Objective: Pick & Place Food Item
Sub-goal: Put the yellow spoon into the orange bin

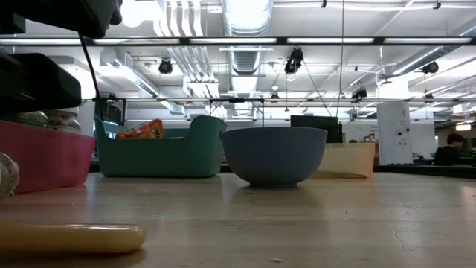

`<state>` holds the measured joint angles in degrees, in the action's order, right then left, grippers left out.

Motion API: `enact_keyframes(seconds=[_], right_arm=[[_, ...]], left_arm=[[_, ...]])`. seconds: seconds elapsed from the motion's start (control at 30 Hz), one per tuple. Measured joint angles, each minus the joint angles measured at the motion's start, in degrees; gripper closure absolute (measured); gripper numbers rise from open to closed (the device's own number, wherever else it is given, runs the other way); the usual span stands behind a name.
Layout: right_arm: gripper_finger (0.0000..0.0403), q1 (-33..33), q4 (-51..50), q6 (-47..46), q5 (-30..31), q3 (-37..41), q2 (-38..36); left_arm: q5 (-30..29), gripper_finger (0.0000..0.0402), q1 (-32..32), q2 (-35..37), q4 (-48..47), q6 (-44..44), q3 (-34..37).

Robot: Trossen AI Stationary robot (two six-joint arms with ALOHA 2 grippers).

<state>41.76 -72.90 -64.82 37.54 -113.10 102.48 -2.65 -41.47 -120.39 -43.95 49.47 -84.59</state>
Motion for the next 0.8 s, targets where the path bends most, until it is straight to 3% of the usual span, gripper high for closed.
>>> enact_keyframes(seconds=[0.17, 0.6, 0.8], right_arm=[[0.003, 0.5, 0.02, 1.03, -0.89, 0.1, 0.0], [0.003, 1.09, 0.86, 4.4, -11.74, 2.15, 0.0], [0.003, 1.14, 1.75, 14.36, -12.56, 2.42, 0.0]], left_arm=[[3.31, 0.0384, 1.29, 2.59, -0.27, 0.02, -1.86], [2.68, 0.0385, 8.0, 16.88, 1.37, -0.03, -2.02], [5.94, 0.0385, 15.06, 20.81, 3.26, -0.06, -2.02]])
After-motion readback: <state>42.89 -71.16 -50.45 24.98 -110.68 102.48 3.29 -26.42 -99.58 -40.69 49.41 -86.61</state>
